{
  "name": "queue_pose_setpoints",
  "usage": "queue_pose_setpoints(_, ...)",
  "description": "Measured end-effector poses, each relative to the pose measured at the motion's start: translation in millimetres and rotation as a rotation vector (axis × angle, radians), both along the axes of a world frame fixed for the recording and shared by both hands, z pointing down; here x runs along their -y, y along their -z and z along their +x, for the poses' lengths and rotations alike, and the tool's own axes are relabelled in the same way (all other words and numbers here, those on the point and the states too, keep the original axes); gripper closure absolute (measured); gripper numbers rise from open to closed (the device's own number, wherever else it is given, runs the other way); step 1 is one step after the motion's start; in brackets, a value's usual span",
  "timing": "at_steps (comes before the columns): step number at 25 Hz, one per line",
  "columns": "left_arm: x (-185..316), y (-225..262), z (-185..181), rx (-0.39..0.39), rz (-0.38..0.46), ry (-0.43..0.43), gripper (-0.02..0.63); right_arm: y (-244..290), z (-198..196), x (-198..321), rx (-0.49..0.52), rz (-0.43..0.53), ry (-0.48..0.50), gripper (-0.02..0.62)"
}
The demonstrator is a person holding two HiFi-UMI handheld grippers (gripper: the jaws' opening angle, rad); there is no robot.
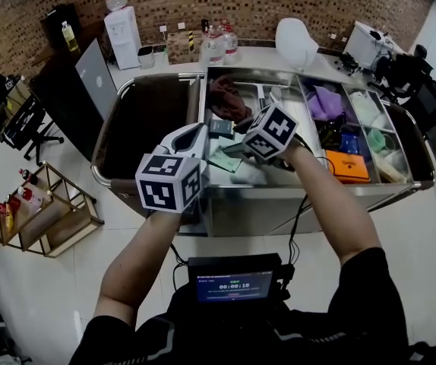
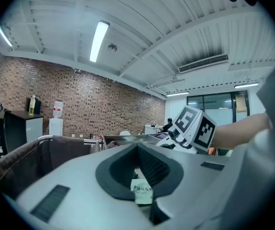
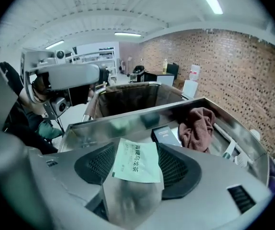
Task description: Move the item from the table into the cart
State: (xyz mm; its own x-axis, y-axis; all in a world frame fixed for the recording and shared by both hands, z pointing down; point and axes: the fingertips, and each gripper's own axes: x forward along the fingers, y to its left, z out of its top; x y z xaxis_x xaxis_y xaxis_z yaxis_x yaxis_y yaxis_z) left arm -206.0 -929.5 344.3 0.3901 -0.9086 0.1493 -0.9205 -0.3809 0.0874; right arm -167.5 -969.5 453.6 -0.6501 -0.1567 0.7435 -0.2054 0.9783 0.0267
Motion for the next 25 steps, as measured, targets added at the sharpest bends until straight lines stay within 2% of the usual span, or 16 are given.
queue_pose_setpoints(4, -15.2, 11.3, 4.3, 0.01, 0.056, -0.025, 0.604, 42.6, 17.4, -12.3, 0.156, 0.071, -0.054, 0.32)
queue_pose_setpoints(6, -25.8, 20.2, 6.9, 0.038, 0.11, -0.036, 0.604, 63.2, 29.4, -22.0, 0.226, 0.118, -0.074, 0.392)
queue_pose_setpoints(9, -39.0, 30.8, 10.9, 0.071, 0.182, -0.036, 0.604, 95.4, 49.5, -32.5, 0.352, 0.171, -0.119, 0.393)
queue_pose_setpoints(13, -48.6, 27.9, 14.5, 0.043, 0.184, -0.039, 0.604, 126.3, 74.9, -47.1, 0.496, 0.235, -0.198, 0.392)
queue_pose_setpoints(15, -51.6, 27.1, 15.2, 0.031, 0.188, -0.036, 0.604, 137.6, 87.6, -54.1, 0.56, 0.278, -0.248, 0.473)
queue_pose_setpoints(18, -57.1, 26.8, 13.2, 0.025, 0.195, -0.03, 0.604, 146.2, 99.7, -65.9, 0.632, 0.316, -0.302, 0.489)
queue_pose_setpoints(19, -59.2, 26.7, 12.2, 0.025, 0.197, -0.029, 0.604, 148.8, 103.2, -69.5, 0.654, 0.334, -0.322, 0.562)
queue_pose_setpoints(20, -61.4, 26.4, 11.3, 0.025, 0.198, -0.029, 0.604, 151.2, 106.8, -72.9, 0.674, 0.354, -0.343, 0.595)
queue_pose_setpoints(25, -70.6, 20.4, 17.8, -0.005, 0.198, -0.043, 0.604, 153.4, 126.4, -88.5, 0.739, 0.409, -0.424, 0.595)
